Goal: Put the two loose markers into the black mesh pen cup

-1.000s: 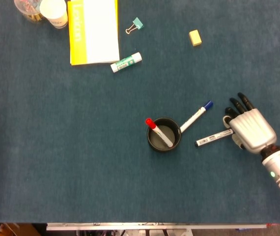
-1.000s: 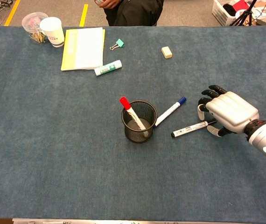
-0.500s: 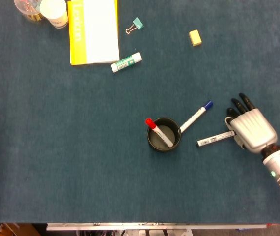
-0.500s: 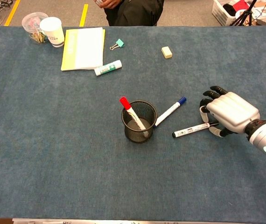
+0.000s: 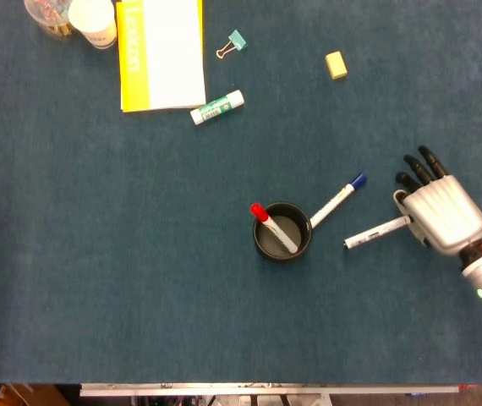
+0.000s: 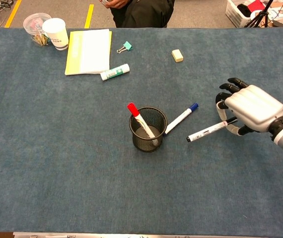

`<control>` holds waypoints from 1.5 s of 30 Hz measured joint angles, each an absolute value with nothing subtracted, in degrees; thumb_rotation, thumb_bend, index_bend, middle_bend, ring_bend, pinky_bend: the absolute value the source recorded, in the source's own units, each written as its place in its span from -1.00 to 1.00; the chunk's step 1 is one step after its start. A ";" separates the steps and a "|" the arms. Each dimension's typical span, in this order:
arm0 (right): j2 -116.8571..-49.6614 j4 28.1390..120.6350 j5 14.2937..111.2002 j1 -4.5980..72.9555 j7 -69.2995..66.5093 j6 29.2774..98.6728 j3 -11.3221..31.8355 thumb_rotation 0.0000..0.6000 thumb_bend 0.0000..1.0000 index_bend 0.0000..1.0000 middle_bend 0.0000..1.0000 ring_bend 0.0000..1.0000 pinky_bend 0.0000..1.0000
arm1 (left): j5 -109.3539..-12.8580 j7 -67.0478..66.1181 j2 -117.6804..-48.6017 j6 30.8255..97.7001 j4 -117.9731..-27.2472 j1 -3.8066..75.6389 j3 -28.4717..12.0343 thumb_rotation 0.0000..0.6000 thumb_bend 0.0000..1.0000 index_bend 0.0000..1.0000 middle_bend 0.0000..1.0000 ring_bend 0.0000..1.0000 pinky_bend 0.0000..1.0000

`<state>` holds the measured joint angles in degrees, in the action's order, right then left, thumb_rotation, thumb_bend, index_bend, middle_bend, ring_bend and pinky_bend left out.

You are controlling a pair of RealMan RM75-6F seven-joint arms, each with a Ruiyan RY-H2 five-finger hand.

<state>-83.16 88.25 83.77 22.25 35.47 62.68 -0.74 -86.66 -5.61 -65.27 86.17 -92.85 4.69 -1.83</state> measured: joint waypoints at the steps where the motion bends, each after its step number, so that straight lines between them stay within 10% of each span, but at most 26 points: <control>1: -82.38 89.05 84.19 22.43 35.46 62.93 -0.59 1.00 -0.39 0.21 -0.37 -0.78 -1.00 | -86.69 -5.63 -65.25 86.20 -92.89 4.68 -1.83 1.00 -0.70 -0.63 -0.64 -0.65 -0.70; 20: -68.62 107.91 86.36 30.13 42.46 59.92 5.19 1.00 -0.39 0.21 -0.37 -0.78 -1.00 | -87.17 -5.30 -65.03 87.43 -93.31 3.85 -1.55 1.00 -0.70 -0.64 -0.64 -0.65 -0.70; 45: -77.77 107.01 78.90 42.68 68.82 52.19 5.80 1.00 -0.39 0.21 -0.37 -0.78 -1.00 | -87.01 -2.46 -64.54 88.80 -91.89 2.59 -1.64 1.00 -0.70 -0.64 -0.64 -0.65 -0.70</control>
<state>-77.77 107.01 78.90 42.68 68.82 52.19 5.80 -87.01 -2.46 -64.54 88.80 -91.89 2.59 -1.64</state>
